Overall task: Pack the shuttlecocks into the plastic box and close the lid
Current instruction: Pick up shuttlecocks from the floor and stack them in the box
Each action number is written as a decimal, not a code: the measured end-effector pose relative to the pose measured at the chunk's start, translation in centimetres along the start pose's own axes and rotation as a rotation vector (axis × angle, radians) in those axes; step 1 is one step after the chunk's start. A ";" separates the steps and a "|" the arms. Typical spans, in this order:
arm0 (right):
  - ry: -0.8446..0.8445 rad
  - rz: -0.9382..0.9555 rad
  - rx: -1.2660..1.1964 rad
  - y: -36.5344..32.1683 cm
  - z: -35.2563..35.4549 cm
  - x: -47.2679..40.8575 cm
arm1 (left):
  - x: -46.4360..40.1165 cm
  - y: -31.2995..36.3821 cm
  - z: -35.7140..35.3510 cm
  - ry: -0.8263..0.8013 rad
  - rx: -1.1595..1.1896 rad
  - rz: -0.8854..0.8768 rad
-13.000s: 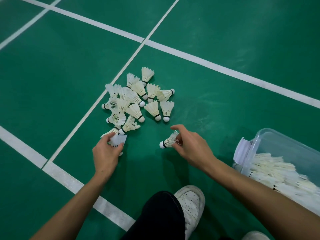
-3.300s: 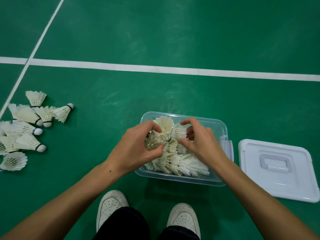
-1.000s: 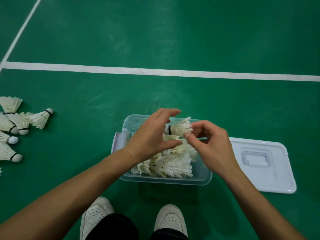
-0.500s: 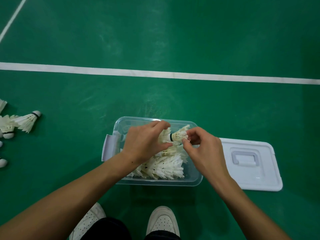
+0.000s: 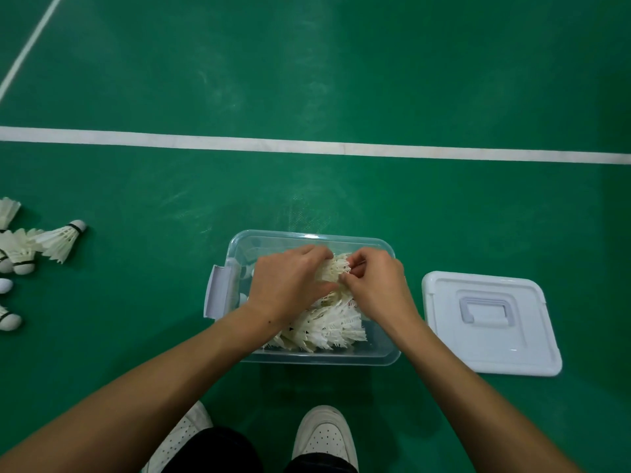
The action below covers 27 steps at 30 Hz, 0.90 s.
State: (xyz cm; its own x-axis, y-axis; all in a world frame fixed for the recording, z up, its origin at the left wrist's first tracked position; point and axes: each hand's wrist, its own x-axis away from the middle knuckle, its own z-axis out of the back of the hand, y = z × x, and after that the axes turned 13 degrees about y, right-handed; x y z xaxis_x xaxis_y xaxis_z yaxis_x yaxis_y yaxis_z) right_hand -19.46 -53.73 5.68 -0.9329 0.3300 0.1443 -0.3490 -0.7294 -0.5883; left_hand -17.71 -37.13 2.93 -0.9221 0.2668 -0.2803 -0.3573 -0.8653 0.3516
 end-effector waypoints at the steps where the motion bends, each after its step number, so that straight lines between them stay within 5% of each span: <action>1: 0.001 -0.001 0.011 -0.1 -0.2 0.0 | -0.1 0.2 -0.1 0.003 -0.005 0.012; 17: 0.016 0.114 0.065 -1.3 3.8 1.2 | 0.9 -1.9 5.0 0.095 0.522 0.186; 27: -0.020 0.429 0.067 -9.4 0.5 1.5 | 5.1 -12.3 11.7 0.290 0.445 0.397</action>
State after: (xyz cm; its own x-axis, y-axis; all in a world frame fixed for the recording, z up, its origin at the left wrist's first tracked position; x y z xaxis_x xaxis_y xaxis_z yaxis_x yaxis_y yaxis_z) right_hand -17.60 -46.70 11.84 -0.9961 -0.0224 -0.0859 0.0659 -0.8353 -0.5459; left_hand -19.71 -20.12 7.64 -0.9412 -0.2150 -0.2607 -0.0835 -0.5996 0.7959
